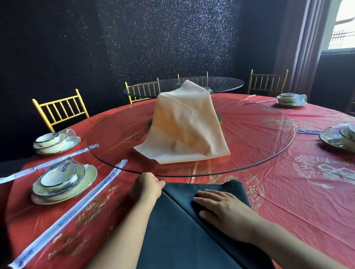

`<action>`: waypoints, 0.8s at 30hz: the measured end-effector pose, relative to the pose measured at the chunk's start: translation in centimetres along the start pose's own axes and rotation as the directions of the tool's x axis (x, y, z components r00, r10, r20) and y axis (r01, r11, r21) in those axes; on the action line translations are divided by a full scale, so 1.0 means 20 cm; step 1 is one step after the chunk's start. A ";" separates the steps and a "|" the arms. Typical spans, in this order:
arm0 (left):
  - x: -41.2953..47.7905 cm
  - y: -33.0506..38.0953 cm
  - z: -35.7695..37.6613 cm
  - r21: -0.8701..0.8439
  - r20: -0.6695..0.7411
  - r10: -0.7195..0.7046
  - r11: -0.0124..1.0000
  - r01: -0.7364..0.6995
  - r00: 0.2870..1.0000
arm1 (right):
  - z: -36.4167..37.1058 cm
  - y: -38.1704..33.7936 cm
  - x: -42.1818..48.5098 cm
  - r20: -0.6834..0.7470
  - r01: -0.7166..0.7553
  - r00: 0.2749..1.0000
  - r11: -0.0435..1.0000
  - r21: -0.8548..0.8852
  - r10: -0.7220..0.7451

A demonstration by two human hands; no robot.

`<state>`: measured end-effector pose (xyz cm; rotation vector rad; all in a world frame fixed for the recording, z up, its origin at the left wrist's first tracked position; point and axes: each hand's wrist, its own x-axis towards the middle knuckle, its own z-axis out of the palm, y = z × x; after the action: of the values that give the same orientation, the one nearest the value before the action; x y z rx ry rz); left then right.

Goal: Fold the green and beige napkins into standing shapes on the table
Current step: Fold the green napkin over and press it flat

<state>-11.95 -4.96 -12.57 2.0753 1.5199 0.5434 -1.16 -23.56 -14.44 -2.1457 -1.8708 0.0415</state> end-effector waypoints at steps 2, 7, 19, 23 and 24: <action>-0.01 0.00 0.00 0.006 -0.017 0.008 1.000 -0.008 1.000 | 0.02 -0.01 0.00 0.012 -0.004 1.000 1.000 -0.008 0.004; 0.02 -0.06 -0.03 -0.155 0.036 0.045 0.987 -0.039 0.998 | 0.06 0.02 0.01 -0.045 0.030 0.999 1.000 -0.004 -0.031; -0.09 -0.29 -0.08 0.118 0.080 0.707 0.693 -0.711 0.702 | 0.06 0.01 0.01 -0.115 -0.014 0.993 0.992 -0.129 -0.001; -0.10 -0.30 -0.06 0.121 0.050 0.729 0.674 -0.729 0.683 | 0.06 0.03 0.02 -0.039 0.046 0.998 0.995 -0.094 -0.050; -0.10 -0.31 -0.06 0.106 0.046 0.724 0.681 -0.724 0.688 | 0.06 0.02 0.03 -0.061 0.048 0.997 0.994 -0.100 -0.054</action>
<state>-17.98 -5.20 -15.48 2.7510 0.6547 0.7370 -0.88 -22.87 -15.63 -2.1350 -1.9274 -0.1305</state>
